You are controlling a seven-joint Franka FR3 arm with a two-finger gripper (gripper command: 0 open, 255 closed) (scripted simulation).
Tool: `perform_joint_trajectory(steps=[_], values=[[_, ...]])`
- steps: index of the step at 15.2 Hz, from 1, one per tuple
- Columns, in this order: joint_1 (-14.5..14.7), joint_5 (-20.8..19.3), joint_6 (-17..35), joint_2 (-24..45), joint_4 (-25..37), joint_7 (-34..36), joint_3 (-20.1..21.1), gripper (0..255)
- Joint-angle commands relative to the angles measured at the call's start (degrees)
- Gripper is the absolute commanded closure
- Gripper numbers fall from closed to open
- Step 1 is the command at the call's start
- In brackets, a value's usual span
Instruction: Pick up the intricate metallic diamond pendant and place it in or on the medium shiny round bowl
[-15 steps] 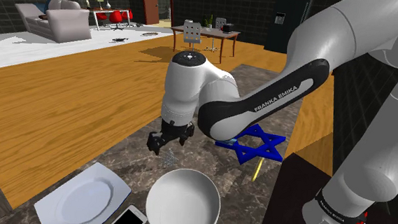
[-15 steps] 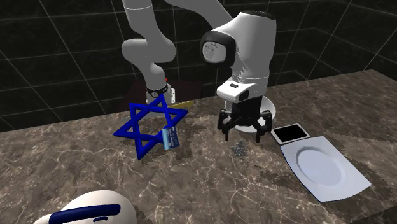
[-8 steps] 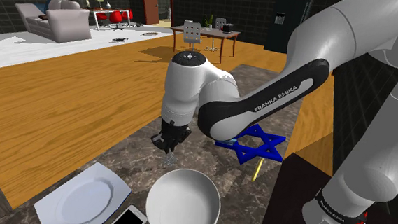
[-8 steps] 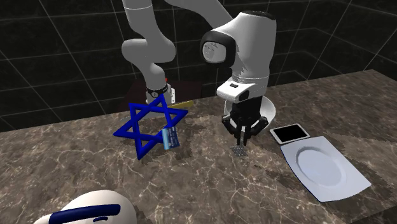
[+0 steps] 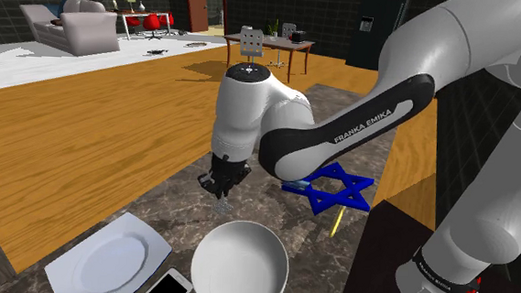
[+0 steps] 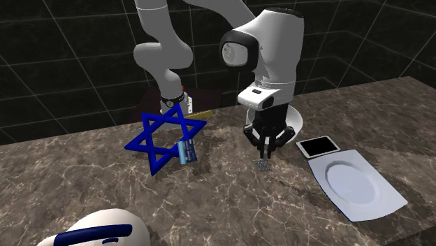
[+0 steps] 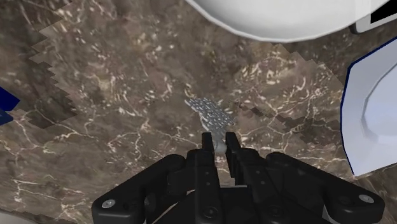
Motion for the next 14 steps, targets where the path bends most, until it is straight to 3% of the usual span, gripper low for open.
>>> perform_joint_trajectory(steps=[1,14], values=[[0.0,0.83,-1.2,-0.6,0.83,-0.6,0.11,255],[-0.26,6.25,-10.24,-5.07,7.08,-5.26,-0.18,255]])
